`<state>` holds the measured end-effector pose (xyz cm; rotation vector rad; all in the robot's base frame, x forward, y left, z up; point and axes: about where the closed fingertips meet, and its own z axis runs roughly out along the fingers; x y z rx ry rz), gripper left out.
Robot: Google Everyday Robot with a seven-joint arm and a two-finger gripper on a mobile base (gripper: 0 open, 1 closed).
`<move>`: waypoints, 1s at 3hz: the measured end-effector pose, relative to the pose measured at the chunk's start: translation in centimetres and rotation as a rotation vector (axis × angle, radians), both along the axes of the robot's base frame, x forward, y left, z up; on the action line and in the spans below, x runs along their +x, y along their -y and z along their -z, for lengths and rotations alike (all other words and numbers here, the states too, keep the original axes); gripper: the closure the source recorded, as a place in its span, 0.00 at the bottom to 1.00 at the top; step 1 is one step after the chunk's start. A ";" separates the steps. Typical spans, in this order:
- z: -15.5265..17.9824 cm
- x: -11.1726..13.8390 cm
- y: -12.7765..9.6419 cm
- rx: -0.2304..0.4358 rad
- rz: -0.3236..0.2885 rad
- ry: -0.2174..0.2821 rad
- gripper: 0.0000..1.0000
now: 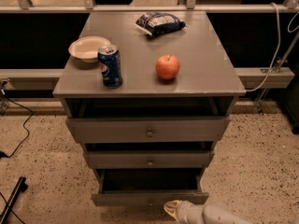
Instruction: Close bottom drawer
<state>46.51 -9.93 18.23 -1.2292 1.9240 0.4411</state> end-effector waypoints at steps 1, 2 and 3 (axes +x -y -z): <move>0.4 0.3 -0.2 -0.005 0.006 0.017 1.00; 1.7 2.0 -0.2 -0.036 0.033 0.116 1.00; 3.4 4.4 -0.1 -0.111 0.011 0.236 1.00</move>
Offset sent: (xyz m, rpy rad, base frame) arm 0.0415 -0.0009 -0.0304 -0.0805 -0.2472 -0.0730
